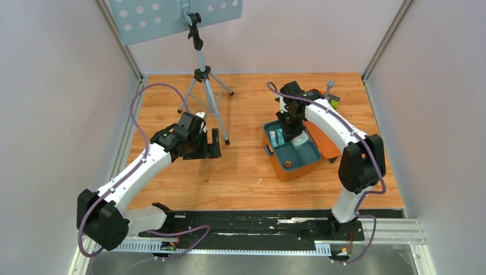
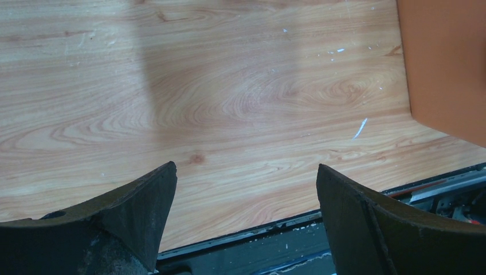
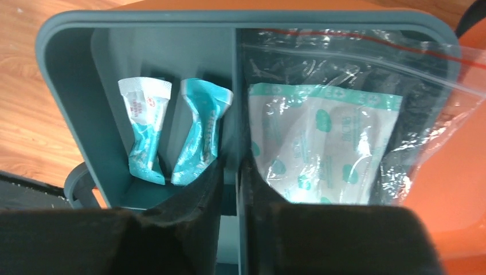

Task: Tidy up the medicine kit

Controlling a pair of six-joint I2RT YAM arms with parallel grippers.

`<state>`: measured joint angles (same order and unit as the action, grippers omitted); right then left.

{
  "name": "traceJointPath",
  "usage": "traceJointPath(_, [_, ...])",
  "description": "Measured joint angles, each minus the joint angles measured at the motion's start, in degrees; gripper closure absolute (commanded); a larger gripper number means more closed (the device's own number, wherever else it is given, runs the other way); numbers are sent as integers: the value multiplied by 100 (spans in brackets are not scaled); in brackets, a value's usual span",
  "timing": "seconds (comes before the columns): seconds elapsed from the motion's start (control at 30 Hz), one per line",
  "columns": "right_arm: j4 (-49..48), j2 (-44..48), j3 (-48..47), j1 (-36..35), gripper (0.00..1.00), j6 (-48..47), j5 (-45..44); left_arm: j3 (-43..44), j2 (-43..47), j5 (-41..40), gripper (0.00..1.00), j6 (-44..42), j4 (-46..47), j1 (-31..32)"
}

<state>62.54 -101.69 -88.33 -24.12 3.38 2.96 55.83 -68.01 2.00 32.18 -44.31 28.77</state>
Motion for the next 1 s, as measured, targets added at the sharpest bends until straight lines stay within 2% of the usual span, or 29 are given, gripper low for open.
traceJointPath(0.07, [22,-2,-24,-48,52,116,46,0,31,33,1,9,2,0])
traceJointPath(0.2, [66,55,-175,-55,38,278,31,0,85,57,1,9,4,0])
traceJointPath(0.43, [48,767,-551,37,36,503,-157,15,114,129,1,31,109,111])
traceJointPath(0.57, [-2,1351,-557,433,36,599,-240,162,22,179,1,81,223,448])
traceJointPath(0.7, [-339,2020,-52,1434,33,763,-101,387,-251,208,1,116,426,844])
traceJointPath(0.8, [-706,2594,675,2540,30,977,81,579,-516,243,1,140,590,1132])
traceJointPath(1.0, [-1259,3261,1954,4437,32,1368,474,1099,-1132,271,1,153,907,1598])
